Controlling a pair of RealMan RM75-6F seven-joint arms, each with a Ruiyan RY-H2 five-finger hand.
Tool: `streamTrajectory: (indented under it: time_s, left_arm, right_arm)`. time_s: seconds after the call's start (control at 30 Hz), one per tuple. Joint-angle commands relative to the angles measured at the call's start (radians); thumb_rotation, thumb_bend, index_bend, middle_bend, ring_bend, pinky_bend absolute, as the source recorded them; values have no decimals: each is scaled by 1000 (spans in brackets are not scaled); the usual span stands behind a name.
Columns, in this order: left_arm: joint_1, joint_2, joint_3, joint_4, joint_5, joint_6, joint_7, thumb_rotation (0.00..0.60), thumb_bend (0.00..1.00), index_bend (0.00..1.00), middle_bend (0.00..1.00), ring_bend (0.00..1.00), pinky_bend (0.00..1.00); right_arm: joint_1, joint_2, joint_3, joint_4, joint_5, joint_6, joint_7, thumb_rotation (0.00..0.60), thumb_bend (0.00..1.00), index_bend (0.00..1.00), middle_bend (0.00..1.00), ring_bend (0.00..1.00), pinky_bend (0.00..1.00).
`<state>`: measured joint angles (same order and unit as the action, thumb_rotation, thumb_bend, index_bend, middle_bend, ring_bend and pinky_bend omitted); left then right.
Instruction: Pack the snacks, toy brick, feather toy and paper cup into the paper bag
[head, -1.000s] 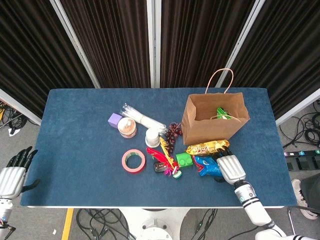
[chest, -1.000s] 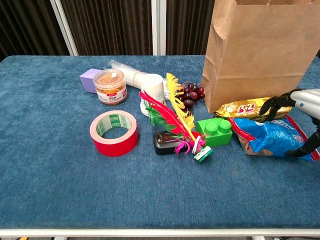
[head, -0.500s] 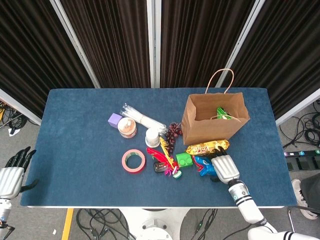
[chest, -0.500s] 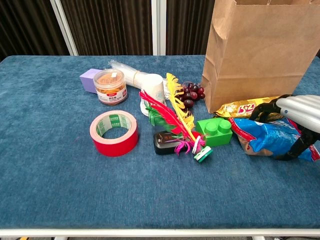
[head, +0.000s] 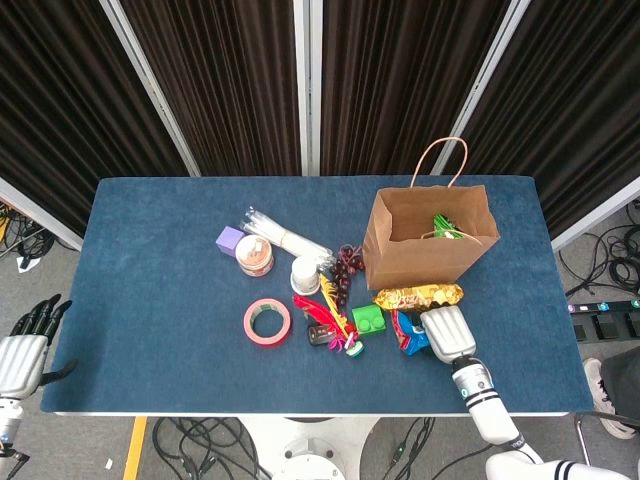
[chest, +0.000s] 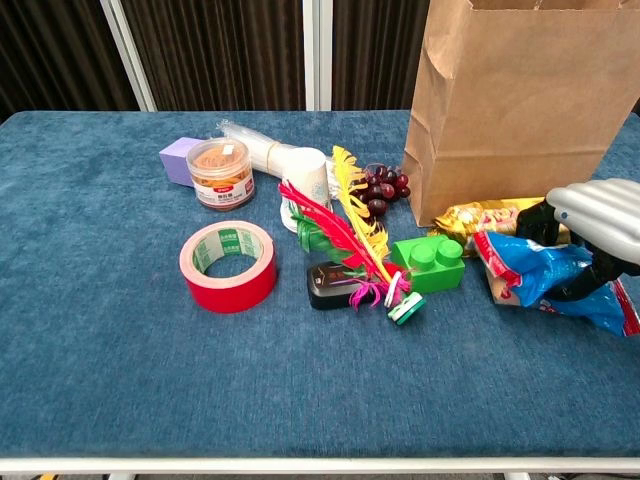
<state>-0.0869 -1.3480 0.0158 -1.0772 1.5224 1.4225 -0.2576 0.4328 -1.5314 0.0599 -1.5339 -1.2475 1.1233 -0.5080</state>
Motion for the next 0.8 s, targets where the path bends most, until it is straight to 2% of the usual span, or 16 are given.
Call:
streamTrajectory:
  time_s: [0.03,0.23,0.37,0.67,0.8]
  left_arm:
    - [0,0,1,-2,2,1,1,600,257,104,85,24,166]
    - [-2,1,1,-9,4,1,6,600,257,104,85,24,166]
    - [-2,5,0,-17,6,4,9,600,257,104,84,24,166]
    - [-9,20,-5,-52,9,8,23,600,257,104,85,24,166]
    - [-10,24,-4,-66,12,11,31,600,257,104,85,24,167]
  right_arm:
    - [-11,16,-2,-16,-25,31,13,600,260,661,555,432,503]
    - [-30,55,-4,-67,-70,81,41,600,302,701,585,465,539]
    - [-41,101,-4,-143,-131,134,44,600,313,703,587,466,543]
    - [-61,250,3,-429,-322,259,-47,600,317,703,587,466,544]
    - [-48,299,33,-556,-394,275,-123,600,317,704,587,466,544]
